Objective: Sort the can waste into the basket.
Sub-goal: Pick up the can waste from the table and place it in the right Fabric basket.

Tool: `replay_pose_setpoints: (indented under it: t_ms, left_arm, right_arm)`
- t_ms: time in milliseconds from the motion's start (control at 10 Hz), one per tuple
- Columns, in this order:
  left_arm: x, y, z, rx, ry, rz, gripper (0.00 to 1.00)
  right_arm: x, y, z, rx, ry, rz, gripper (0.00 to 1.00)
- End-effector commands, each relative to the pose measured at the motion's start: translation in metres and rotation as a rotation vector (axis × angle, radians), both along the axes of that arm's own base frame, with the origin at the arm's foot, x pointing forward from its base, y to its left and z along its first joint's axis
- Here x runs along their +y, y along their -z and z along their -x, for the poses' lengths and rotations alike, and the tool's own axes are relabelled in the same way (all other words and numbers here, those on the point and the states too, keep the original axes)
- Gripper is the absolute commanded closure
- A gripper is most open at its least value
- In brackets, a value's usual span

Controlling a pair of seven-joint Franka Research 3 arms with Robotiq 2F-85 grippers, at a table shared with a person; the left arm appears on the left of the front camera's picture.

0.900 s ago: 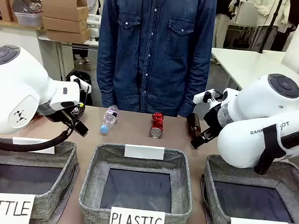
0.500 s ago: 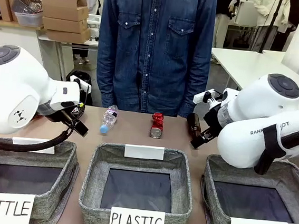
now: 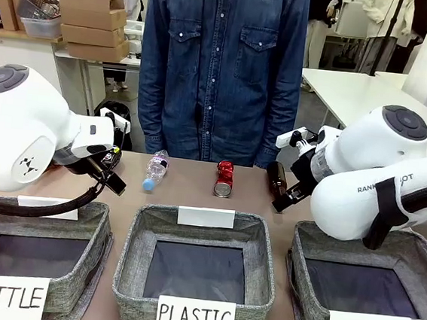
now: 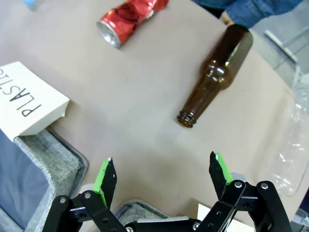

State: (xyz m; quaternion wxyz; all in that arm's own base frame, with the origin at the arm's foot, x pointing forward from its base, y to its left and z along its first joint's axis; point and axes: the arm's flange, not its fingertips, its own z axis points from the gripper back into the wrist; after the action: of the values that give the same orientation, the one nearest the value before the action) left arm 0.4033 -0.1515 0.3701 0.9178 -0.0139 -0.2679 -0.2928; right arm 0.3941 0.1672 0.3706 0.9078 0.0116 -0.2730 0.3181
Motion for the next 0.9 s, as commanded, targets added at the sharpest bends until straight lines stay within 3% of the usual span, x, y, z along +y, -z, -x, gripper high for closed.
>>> replay_pose_setpoints:
  t_ms: [0,100,200,300,400,500,600,700,800]
  left_arm:
    - [0.000,0.000,0.000,0.000,0.000,0.000,0.00]
    - [0.000,0.000,0.000,0.000,0.000,0.000,0.00]
    - [0.000,0.000,0.000,0.000,0.000,0.000,0.00]
    - [0.011,-0.040,0.028,-0.001,-0.030,-0.090,0.00]
    - [0.020,-0.084,0.079,-0.043,-0.009,-0.073,0.00]
    - [0.028,-0.114,0.129,-0.183,-0.037,-0.152,0.00]
    - [0.031,-0.126,0.166,-0.303,0.038,-0.141,0.00]
    - [0.028,-0.120,0.171,-0.363,0.143,-0.104,0.00]
    - [0.007,-0.142,0.055,-0.191,0.012,-0.134,0.00]
  right_arm:
    - [0.000,0.000,0.000,0.000,0.000,-0.001,0.00]
    - [0.000,0.000,0.000,0.000,0.000,0.000,0.00]
    - [-0.002,-0.027,0.006,0.024,-0.019,-0.002,0.00]
    - [-0.006,-0.068,0.022,0.071,0.042,0.064,0.00]
    - [-0.016,-0.117,0.052,-0.025,0.016,0.040,0.00]
    - [-0.025,-0.154,0.086,-0.192,0.004,0.076,0.00]
    - [-0.033,-0.173,0.115,-0.313,0.012,0.084,0.00]
    - [-0.035,-0.167,0.119,-0.331,0.032,0.059,0.00]
    - [-0.020,-0.162,0.067,-0.186,-0.006,0.056,0.00]
